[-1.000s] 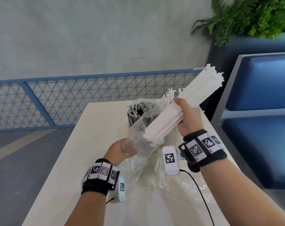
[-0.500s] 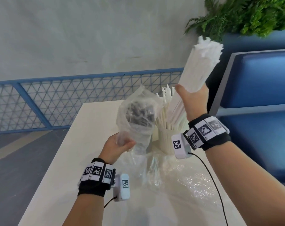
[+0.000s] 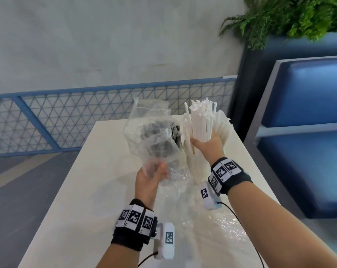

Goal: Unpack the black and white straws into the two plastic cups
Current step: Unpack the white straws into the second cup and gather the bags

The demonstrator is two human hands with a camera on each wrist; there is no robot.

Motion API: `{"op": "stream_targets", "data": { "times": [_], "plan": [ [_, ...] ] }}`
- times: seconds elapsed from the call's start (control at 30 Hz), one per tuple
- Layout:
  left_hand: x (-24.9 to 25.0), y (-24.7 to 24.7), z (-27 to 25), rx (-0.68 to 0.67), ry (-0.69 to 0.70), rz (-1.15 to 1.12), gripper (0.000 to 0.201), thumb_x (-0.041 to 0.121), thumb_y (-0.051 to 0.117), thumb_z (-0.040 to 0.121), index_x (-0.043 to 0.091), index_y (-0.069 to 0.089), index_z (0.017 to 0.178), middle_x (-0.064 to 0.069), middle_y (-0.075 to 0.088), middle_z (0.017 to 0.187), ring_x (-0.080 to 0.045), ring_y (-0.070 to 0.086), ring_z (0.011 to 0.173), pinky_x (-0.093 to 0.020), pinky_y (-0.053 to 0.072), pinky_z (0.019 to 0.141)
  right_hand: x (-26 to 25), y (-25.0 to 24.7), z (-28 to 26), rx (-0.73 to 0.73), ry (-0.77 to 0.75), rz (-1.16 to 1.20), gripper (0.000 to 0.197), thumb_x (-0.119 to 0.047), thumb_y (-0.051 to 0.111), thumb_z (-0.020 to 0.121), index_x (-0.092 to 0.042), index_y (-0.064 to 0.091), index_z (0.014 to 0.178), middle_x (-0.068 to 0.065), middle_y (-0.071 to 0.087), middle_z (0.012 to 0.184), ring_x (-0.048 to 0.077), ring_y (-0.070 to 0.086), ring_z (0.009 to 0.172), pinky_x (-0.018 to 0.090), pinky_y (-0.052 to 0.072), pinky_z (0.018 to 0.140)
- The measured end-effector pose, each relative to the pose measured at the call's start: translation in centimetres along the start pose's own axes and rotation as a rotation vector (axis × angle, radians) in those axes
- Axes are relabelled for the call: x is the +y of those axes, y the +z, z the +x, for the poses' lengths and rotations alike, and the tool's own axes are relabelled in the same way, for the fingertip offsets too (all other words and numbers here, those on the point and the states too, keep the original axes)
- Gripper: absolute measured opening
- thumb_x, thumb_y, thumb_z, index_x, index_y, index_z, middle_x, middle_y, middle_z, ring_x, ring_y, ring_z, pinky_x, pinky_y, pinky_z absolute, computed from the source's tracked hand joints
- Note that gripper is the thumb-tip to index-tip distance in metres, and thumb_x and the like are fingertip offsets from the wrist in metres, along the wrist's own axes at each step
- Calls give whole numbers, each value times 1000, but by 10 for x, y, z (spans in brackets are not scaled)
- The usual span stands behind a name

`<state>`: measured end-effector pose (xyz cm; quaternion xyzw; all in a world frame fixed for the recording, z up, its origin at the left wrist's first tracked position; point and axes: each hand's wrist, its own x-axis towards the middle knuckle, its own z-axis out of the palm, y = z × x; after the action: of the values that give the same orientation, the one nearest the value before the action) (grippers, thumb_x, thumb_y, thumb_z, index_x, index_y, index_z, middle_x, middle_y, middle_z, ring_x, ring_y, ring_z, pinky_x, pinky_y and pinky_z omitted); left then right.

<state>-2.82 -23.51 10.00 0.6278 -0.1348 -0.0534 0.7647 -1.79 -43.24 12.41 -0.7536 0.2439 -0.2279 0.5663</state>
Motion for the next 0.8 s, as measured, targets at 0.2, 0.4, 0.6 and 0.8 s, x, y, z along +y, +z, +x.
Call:
{"op": "stream_targets", "data": {
  "times": [0.2, 0.4, 0.6, 0.8],
  "plan": [
    [-6, 0, -10, 98, 34, -17, 27, 38, 52, 88, 18, 60, 71, 2, 61, 61, -17, 56, 64, -40, 45, 80, 10, 0, 1, -33, -2, -46, 70, -28, 75, 75, -7, 42, 133, 10, 58, 126, 25, 55, 115, 38, 47, 98],
    [-6, 3, -28, 171, 2, -115, 42, 47, 35, 86, 11, 57, 80, 5, 62, 59, -9, 58, 60, -39, 47, 78, 10, -22, -45, 50, -184, -99, 83, -27, 77, 73, -15, 29, 140, -4, 38, 133, 9, 40, 122, 27, 35, 103],
    [-15, 14, -39, 262, -106, -213, 50, 59, 28, 79, 16, 53, 81, 3, 60, 68, -15, 58, 72, -37, 48, 75, 50, -52, -118, -147, -19, -10, 58, -51, 59, 75, -28, 44, 126, -8, 51, 130, 8, 52, 115, 17, 41, 89],
    [-18, 39, -53, 236, -220, -268, 56, 57, 31, 78, 13, 53, 107, -8, 58, 90, -21, 57, 83, -38, 49, 78, 84, -73, -149, -418, 261, 272, 65, -58, 59, 65, -28, 52, 122, 0, 67, 117, 16, 66, 104, 40, 49, 89]
  ]
}}
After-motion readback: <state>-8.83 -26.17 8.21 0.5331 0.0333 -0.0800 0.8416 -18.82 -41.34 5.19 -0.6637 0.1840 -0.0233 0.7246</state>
